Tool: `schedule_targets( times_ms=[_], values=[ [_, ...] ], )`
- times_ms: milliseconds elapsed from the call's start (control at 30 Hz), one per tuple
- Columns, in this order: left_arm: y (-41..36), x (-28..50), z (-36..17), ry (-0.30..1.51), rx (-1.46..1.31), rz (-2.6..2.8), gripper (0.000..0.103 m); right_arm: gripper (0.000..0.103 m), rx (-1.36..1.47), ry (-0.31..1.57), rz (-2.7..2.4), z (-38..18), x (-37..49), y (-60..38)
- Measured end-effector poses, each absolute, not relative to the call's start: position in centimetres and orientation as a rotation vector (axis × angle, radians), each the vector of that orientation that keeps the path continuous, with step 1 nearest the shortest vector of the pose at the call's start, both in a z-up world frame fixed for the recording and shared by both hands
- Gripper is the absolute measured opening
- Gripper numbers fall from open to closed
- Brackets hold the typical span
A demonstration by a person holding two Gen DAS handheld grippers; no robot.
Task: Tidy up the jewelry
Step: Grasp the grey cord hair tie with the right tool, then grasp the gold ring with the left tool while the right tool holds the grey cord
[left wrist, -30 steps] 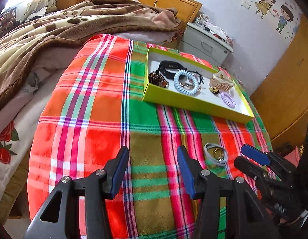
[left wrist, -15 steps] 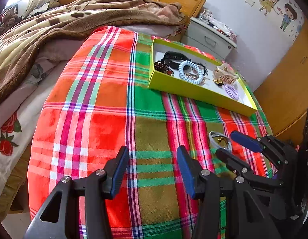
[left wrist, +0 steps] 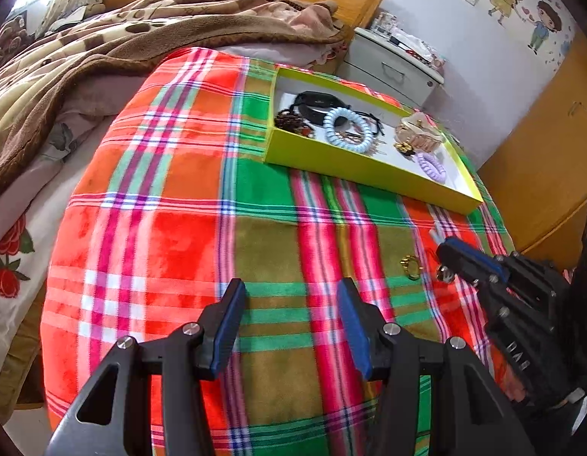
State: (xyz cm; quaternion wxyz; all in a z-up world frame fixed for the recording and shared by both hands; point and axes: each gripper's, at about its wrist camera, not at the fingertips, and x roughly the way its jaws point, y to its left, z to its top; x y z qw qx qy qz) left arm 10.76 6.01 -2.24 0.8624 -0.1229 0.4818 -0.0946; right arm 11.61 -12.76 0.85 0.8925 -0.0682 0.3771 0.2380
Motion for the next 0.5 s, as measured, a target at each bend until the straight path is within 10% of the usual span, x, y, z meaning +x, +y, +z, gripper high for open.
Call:
schedule_targets(
  times_ms=[500],
  values=[
    [-0.5, 12.6, -1.7, 1.001, -0.126, -0.358, 0.053, 0.004, -0.013, 0.737, 0.379, 2.0, 10.8, -18.3]
  ],
)
